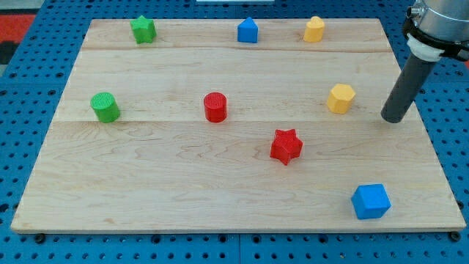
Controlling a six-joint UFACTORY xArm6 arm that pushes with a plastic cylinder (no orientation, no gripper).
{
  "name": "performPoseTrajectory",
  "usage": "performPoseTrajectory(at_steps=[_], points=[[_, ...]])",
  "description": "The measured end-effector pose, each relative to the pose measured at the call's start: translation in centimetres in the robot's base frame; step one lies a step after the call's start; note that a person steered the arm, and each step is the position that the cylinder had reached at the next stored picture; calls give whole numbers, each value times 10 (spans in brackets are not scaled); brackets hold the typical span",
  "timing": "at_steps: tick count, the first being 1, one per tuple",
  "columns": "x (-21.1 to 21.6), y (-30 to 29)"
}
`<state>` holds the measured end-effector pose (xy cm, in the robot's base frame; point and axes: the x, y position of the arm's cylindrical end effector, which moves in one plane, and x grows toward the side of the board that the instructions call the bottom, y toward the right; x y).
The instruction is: Push the red star towards the bottom of the red circle
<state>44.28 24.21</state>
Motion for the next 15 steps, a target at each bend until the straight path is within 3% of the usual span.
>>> performPoseTrajectory(at_steps=[7,10,15], points=[[0,6],[37,-83],[37,-78]])
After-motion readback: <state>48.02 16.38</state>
